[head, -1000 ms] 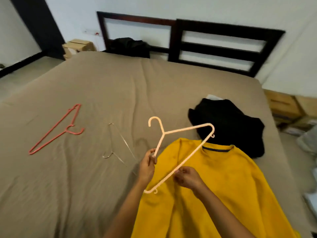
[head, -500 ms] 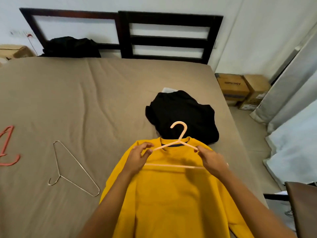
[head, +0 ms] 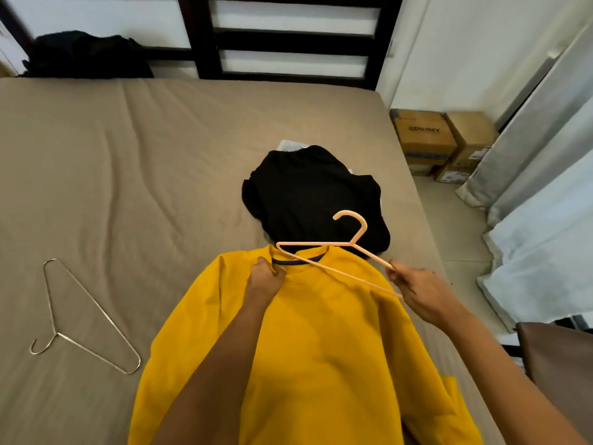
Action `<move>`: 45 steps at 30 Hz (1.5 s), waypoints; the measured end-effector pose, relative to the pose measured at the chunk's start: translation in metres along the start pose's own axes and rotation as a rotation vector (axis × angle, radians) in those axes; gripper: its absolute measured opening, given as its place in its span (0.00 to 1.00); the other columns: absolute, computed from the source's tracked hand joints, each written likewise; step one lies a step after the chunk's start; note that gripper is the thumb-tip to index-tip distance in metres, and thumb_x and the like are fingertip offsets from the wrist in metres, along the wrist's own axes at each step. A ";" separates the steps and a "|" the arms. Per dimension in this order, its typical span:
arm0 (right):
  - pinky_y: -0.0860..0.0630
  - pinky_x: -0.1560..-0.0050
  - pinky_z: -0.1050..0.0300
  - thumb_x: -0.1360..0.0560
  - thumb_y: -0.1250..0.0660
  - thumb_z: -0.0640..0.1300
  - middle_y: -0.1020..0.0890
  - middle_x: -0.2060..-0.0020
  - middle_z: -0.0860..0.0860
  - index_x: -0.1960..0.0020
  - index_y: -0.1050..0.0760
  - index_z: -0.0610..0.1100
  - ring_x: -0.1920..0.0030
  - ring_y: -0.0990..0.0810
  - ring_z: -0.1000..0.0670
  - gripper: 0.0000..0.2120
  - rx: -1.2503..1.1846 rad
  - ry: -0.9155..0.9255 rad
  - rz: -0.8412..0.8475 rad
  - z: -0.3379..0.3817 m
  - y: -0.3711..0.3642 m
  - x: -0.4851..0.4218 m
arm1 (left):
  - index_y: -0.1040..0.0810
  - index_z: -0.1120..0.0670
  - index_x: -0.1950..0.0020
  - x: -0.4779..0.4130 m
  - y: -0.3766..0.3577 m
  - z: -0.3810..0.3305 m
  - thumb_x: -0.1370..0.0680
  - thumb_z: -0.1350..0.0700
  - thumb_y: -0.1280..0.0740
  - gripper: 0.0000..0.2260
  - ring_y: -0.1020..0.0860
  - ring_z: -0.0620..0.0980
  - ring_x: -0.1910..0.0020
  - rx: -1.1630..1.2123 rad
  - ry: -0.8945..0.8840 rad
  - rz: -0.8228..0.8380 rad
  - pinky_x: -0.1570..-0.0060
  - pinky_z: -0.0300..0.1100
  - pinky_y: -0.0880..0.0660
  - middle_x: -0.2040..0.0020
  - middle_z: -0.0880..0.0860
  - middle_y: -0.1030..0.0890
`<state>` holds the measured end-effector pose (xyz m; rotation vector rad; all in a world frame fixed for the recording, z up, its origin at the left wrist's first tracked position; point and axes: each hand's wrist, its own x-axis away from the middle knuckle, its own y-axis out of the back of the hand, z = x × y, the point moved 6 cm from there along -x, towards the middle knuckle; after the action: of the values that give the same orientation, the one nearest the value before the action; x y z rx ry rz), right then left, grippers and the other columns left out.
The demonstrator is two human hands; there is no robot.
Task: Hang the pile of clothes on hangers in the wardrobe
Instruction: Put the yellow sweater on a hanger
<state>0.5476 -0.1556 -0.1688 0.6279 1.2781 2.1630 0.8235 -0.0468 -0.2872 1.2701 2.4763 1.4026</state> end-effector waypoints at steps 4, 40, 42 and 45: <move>0.32 0.62 0.51 0.18 0.45 0.44 0.28 0.67 0.54 0.60 0.37 0.57 0.66 0.29 0.53 0.13 -0.082 -0.005 0.072 -0.004 0.006 0.000 | 0.29 0.65 0.42 -0.008 -0.012 0.005 0.23 0.50 0.33 0.19 0.23 0.63 0.45 0.054 0.137 -0.112 0.50 0.51 0.26 0.44 0.62 0.23; 0.29 0.40 0.49 0.18 0.45 0.45 0.22 0.52 0.50 0.51 0.25 0.50 0.47 0.24 0.48 0.10 -0.422 0.146 0.476 0.145 -0.081 -0.060 | 0.29 0.42 0.51 0.103 0.145 0.030 0.30 0.27 0.50 0.23 0.22 0.43 0.60 -0.110 -0.550 0.032 0.61 0.38 0.29 0.62 0.43 0.23; 0.31 0.35 0.53 0.19 0.43 0.43 0.22 0.45 0.52 0.45 0.23 0.50 0.42 0.25 0.50 0.11 -0.399 0.106 0.557 0.149 -0.100 -0.056 | 0.27 0.45 0.49 0.115 0.139 0.031 0.30 0.27 0.51 0.27 0.21 0.47 0.57 -0.152 -0.557 0.010 0.59 0.43 0.27 0.59 0.46 0.20; 0.34 0.31 0.51 0.23 0.43 0.40 0.25 0.35 0.49 0.35 0.26 0.49 0.35 0.28 0.49 0.18 -0.259 0.136 0.709 0.156 -0.127 -0.048 | 0.26 0.45 0.48 0.131 0.128 0.024 0.32 0.23 0.57 0.34 0.20 0.50 0.55 -0.258 -0.603 0.012 0.59 0.46 0.25 0.57 0.48 0.19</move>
<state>0.7096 -0.0366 -0.2189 0.9369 0.8837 2.9256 0.8265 0.0906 -0.1633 1.3887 1.8323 1.0801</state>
